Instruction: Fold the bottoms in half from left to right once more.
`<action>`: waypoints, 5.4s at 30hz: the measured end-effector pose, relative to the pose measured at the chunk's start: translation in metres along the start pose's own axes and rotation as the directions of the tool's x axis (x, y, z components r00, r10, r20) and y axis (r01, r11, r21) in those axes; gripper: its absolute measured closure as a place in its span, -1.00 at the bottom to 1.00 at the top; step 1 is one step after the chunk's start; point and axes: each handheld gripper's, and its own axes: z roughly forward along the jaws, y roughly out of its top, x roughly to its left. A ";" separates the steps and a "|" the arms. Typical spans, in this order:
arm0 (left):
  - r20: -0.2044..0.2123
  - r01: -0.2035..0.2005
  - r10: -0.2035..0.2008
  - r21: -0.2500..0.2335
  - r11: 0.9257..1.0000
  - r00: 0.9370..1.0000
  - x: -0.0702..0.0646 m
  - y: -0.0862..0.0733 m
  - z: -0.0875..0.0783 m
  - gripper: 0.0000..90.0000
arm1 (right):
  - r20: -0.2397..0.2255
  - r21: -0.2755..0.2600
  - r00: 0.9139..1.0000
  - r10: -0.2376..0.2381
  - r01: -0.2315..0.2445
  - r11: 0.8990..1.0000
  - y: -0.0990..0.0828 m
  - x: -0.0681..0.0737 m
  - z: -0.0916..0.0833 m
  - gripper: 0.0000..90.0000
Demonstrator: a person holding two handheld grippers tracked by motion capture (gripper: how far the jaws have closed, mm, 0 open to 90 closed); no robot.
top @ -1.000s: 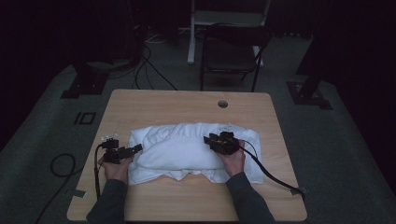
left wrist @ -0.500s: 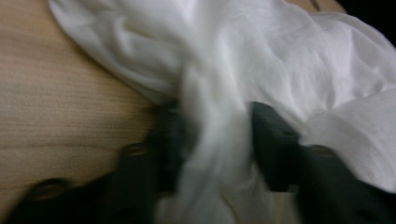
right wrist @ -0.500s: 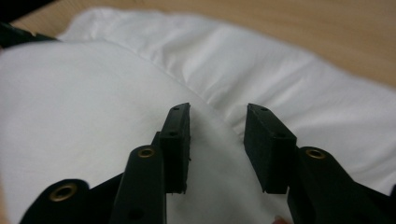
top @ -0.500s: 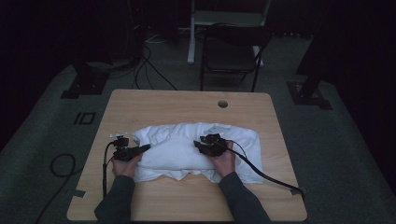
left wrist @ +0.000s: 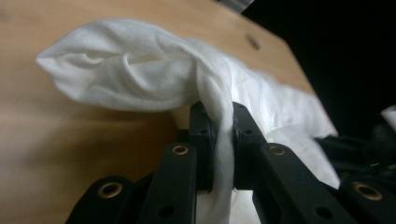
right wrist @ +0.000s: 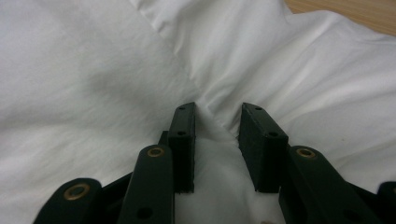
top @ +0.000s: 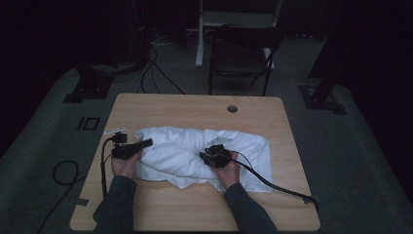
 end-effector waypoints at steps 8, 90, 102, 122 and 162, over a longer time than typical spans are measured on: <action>0.047 -0.061 0.063 -0.041 0.997 0.997 -0.032 0.021 -0.002 0.82 | 0.049 0.000 0.998 -0.034 0.034 0.999 0.005 0.023 0.015 0.50; 0.243 -0.273 0.235 0.138 0.952 0.941 -0.153 0.002 0.101 0.21 | -0.190 -0.213 0.980 -0.050 0.008 0.977 -0.002 -0.003 -0.124 -0.04; 0.364 -0.318 0.247 0.150 0.936 0.898 -0.174 -0.003 0.100 0.10 | -0.096 0.048 0.993 0.072 -0.067 0.997 -0.035 -0.014 -0.072 1.00; 0.081 -0.286 0.276 0.183 0.941 0.958 -0.120 -0.007 0.108 0.19 | -0.115 -0.167 0.985 0.126 -0.144 0.975 0.003 -0.017 -0.115 -0.06; 0.057 -0.360 0.357 0.226 0.905 0.932 -0.127 -0.031 0.127 0.05 | 0.157 0.096 0.951 0.267 -0.284 0.954 -0.055 -0.095 -0.090 0.89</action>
